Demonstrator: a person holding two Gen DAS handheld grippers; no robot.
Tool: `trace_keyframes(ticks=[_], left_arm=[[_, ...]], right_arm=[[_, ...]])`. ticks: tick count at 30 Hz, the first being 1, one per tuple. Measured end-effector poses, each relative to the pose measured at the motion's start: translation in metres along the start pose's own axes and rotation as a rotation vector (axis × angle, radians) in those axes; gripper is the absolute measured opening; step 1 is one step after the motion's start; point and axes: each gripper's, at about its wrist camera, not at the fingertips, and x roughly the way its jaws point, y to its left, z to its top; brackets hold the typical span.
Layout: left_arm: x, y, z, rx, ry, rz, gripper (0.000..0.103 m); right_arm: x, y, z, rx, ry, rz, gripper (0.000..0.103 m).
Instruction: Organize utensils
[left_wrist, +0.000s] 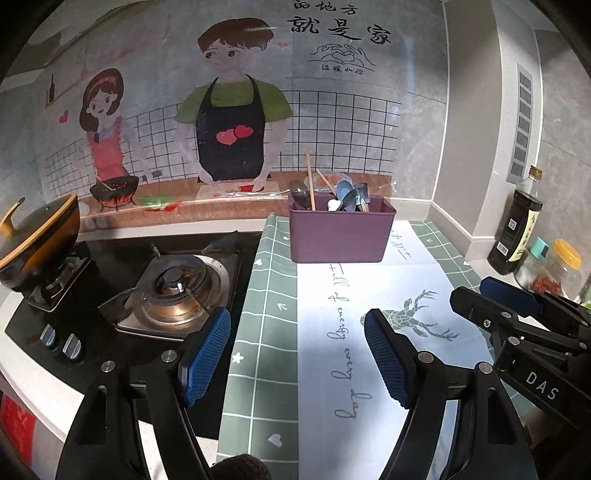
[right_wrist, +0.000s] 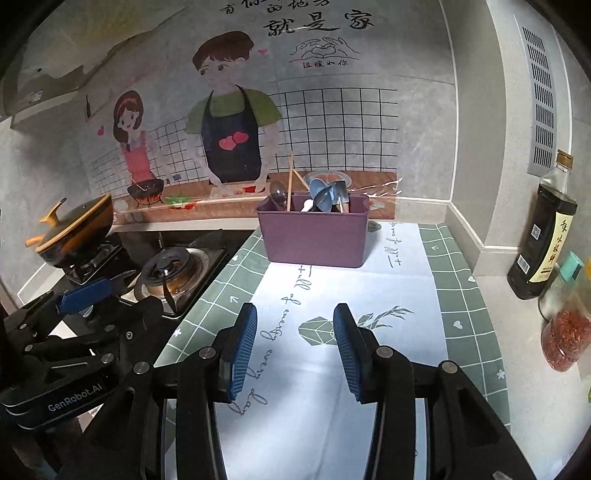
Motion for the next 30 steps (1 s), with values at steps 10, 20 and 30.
trace_keyframes(ticks=[10,20,30], left_arm=[[-0.0022,0.0033,-0.0032,-0.005,0.013,-0.009,0.075],[0.0011,0.0016,-0.002,-0.006,0.018,-0.009,0.075],[0.0012,0.0043,-0.0013,-0.011,0.017,-0.009,0.075]], right_arm=[[0.0004,0.0011,-0.0027,0.004,0.014,0.002,0.041],[0.0006,-0.001,-0.0022,0.003,0.01,-0.001,0.041],[0.0009,-0.0001,-0.0021,0.001,0.012,-0.001,0.041]])
